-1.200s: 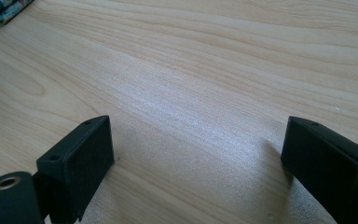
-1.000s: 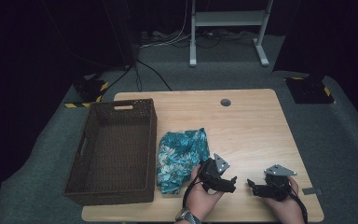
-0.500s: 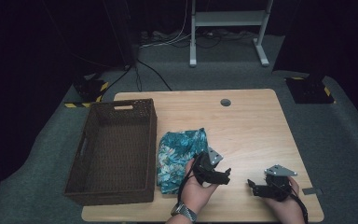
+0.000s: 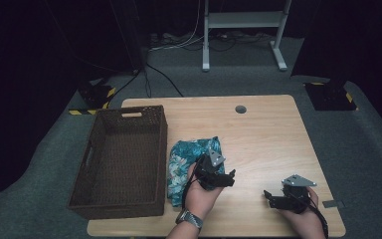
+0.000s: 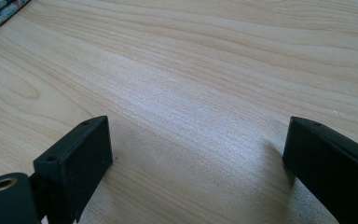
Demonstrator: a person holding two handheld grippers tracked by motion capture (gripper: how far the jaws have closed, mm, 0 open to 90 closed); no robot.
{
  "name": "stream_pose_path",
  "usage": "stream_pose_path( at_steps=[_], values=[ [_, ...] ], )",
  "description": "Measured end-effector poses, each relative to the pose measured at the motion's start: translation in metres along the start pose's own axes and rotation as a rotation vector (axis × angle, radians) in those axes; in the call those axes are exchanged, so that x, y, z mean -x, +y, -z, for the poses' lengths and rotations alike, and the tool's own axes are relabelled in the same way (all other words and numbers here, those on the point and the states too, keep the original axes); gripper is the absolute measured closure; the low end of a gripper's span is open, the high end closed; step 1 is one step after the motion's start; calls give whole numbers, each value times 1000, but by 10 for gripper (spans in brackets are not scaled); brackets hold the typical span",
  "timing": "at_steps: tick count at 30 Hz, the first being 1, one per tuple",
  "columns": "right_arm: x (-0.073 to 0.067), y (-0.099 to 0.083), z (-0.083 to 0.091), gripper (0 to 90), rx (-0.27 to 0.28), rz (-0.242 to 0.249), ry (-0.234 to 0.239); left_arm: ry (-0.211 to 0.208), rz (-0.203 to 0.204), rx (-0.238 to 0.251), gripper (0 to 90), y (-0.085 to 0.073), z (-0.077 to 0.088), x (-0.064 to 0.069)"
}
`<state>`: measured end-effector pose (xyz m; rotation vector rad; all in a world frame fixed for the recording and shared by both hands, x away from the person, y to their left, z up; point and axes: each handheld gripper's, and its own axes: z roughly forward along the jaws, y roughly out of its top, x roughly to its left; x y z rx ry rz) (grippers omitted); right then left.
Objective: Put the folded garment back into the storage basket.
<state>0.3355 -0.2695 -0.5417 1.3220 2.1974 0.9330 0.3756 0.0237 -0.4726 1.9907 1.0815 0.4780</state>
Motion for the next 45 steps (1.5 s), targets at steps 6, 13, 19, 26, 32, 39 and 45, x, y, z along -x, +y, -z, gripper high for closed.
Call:
stream_pose_path(
  at_steps=[6, 13, 19, 26, 32, 39, 45],
  values=[
    [1, -1, 1, 82, 1, -1, -1, 27, 37, 4, 132, 5, 0, -14],
    [1, -5, 5, 88, 3, -15, -15, 55, 47, -4, 142, 9, -5, -22],
    [1, -5, 5, 86, 2, -18, -19, 61, 49, -14, 142, 11, -15, -24],
    [2, -5, 5, 83, 2, -15, -16, 68, 39, -35, 140, 13, -25, -23],
    [2, -5, 5, 83, 3, -12, -14, 70, 45, -42, 141, 13, -30, -24],
    [2, -5, 5, 84, 2, -12, -13, 70, 45, -55, 137, 16, -38, -24],
    [2, -5, 5, 83, 2, -12, -12, 79, 50, -68, 138, 20, -46, -28]
  ],
)
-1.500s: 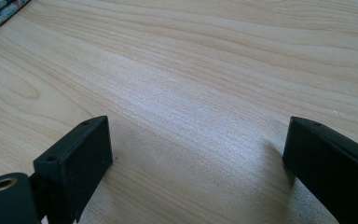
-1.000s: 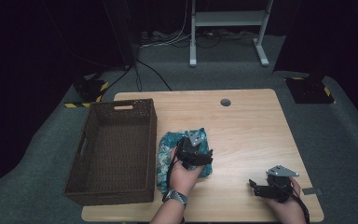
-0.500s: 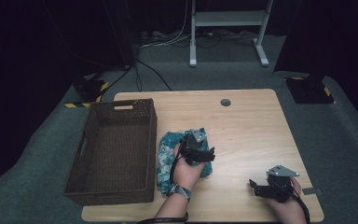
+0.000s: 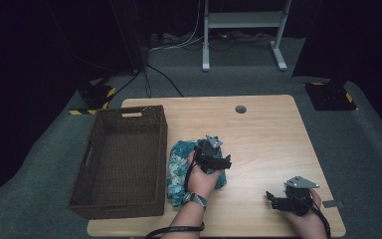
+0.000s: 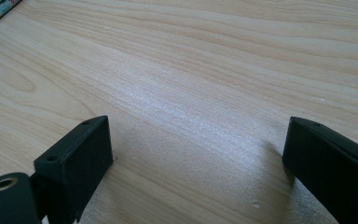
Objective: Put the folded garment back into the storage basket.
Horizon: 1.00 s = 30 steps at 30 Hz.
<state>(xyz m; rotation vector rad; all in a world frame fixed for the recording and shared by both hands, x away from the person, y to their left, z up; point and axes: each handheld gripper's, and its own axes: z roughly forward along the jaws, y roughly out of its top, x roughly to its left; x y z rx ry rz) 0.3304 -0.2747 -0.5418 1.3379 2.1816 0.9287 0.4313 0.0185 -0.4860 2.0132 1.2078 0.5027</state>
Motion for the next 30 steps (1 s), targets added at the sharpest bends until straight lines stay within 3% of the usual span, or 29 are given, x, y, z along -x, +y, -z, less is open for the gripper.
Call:
stream_pose_path(
  at_steps=[13, 30],
  values=[
    [0, 0, 0, 84, 0, 4, 4, 21, 13, -38, 149, 4, -14, -7],
    [1, 1, -1, 84, 0, 6, 6, 31, 5, -109, 178, 0, -36, -7]
  ],
)
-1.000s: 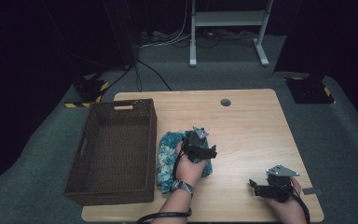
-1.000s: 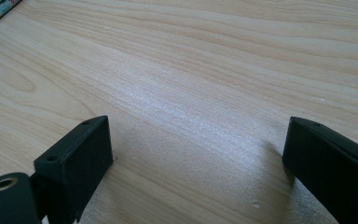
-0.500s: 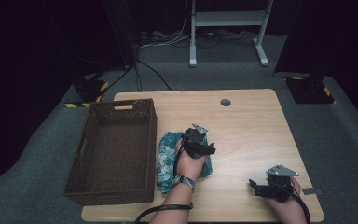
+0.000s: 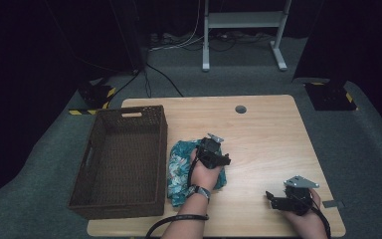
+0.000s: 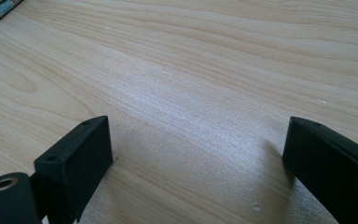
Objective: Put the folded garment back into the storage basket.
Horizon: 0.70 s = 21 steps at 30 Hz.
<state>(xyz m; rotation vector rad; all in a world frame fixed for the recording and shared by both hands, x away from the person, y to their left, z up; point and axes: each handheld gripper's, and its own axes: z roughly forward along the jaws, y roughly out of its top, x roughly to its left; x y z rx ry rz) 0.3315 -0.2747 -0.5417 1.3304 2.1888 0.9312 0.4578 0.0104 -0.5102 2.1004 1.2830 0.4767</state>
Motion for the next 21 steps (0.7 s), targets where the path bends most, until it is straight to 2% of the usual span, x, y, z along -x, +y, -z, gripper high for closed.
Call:
stream_pose_path(
  at_steps=[6, 15, 19, 21],
  values=[
    [0, 0, 0, 84, 0, 0, 1, 2, 10, -11, 185, -2, -6, -1],
    [0, 0, 0, 84, 0, 0, 1, 15, 10, -54, 209, -6, -15, -2],
    [0, 0, 0, 84, 0, 0, 1, 45, -8, -61, 286, -5, -14, -2],
    [0, 0, 0, 84, 0, 0, 1, 52, -2, -59, 337, -5, -12, -3]
  ],
)
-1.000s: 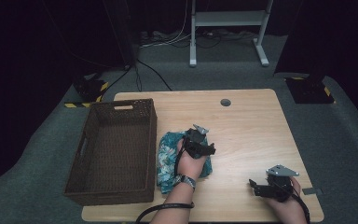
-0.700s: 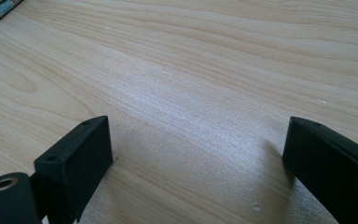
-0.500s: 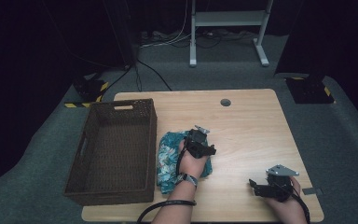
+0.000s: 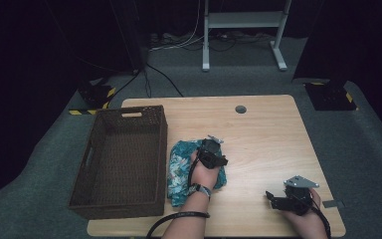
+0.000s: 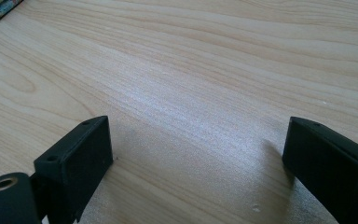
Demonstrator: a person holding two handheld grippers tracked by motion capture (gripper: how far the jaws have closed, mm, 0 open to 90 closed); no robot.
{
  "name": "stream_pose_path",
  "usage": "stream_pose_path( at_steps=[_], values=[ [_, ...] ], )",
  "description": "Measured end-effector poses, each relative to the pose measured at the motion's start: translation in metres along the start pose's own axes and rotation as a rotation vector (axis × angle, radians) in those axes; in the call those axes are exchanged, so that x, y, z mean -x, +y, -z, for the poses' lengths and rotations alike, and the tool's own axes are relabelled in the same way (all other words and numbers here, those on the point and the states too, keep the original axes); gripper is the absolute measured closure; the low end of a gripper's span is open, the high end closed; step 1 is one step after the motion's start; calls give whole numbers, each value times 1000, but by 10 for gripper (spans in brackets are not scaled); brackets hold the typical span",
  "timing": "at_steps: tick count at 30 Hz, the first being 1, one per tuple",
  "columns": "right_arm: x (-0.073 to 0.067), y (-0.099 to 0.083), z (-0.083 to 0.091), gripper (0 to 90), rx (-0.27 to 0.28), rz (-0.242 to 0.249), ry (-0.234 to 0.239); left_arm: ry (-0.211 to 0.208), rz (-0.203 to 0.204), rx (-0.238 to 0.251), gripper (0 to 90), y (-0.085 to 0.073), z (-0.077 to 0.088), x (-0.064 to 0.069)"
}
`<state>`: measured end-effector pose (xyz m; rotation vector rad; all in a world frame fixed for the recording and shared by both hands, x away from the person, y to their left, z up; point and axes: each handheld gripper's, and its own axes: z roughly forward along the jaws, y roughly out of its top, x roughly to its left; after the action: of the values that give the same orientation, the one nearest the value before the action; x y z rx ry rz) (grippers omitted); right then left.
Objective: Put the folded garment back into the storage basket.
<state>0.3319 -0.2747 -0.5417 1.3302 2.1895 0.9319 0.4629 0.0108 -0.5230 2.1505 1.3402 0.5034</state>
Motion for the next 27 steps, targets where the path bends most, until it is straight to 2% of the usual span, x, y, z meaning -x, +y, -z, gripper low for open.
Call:
stream_pose_path(
  at_steps=[10, 16, 27],
  values=[
    [0, 0, 0, 84, 0, 0, 0, 24, -16, -27, 599, 1, 5, -6],
    [0, 0, 0, 84, 0, 0, 0, 42, -40, -26, 714, 0, 6, -8],
    [0, 0, 0, 84, 0, 0, 0, 75, -94, -31, 784, 0, 6, -4]
  ],
)
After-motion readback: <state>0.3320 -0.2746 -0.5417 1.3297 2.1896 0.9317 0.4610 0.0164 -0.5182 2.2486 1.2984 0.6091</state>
